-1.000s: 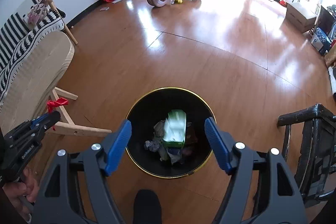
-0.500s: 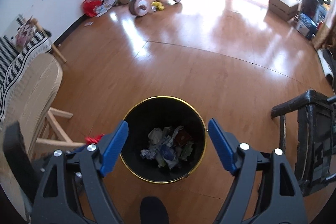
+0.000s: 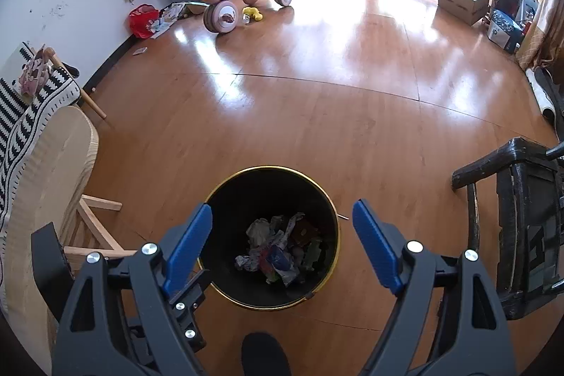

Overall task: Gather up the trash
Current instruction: 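Carry the red ribbon and green container over the black bin and open both tools, then return both open tools over the now empty table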

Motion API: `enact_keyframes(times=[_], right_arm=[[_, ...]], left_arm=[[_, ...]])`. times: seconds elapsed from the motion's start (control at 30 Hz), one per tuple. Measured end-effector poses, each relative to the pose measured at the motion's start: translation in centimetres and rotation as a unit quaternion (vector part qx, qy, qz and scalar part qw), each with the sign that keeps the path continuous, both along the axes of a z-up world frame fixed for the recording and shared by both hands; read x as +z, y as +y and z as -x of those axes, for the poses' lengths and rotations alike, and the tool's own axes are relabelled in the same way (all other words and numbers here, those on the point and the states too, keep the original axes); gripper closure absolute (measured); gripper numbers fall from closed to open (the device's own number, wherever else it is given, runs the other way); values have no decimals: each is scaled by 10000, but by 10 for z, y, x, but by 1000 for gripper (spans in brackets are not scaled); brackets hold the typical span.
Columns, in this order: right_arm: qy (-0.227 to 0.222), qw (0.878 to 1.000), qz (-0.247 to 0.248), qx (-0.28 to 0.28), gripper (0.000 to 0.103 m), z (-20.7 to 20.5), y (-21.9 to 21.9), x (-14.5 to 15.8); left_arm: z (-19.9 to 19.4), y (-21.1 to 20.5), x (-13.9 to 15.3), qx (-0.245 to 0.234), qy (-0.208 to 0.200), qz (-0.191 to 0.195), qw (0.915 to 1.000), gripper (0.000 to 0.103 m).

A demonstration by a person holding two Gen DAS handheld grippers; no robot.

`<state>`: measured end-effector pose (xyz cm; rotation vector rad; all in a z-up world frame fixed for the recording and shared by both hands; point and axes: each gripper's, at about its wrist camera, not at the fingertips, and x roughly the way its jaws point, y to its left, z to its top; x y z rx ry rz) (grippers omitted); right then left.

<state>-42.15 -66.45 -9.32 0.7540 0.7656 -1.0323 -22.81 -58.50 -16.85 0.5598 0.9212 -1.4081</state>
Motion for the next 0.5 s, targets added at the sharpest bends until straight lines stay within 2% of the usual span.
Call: enact_keyframes(times=[0.2,0.3,0.4,0.5], right_arm=[[-177,9994,197,237,22,-29,12,16],[-172,9973,470,539,20,-61,25,30],[-170,9921,813,937,19,-100,48,44],[-323,9843,922,1470,19,-148,79,54]], left_arm=[[-24,28,30,377,-234,174,9989,24],[-53,62,58,814,-445,350,9951,19],[-92,111,84,1437,-686,472,9861,12],[-140,171,108,2264,-920,488,9685,11]])
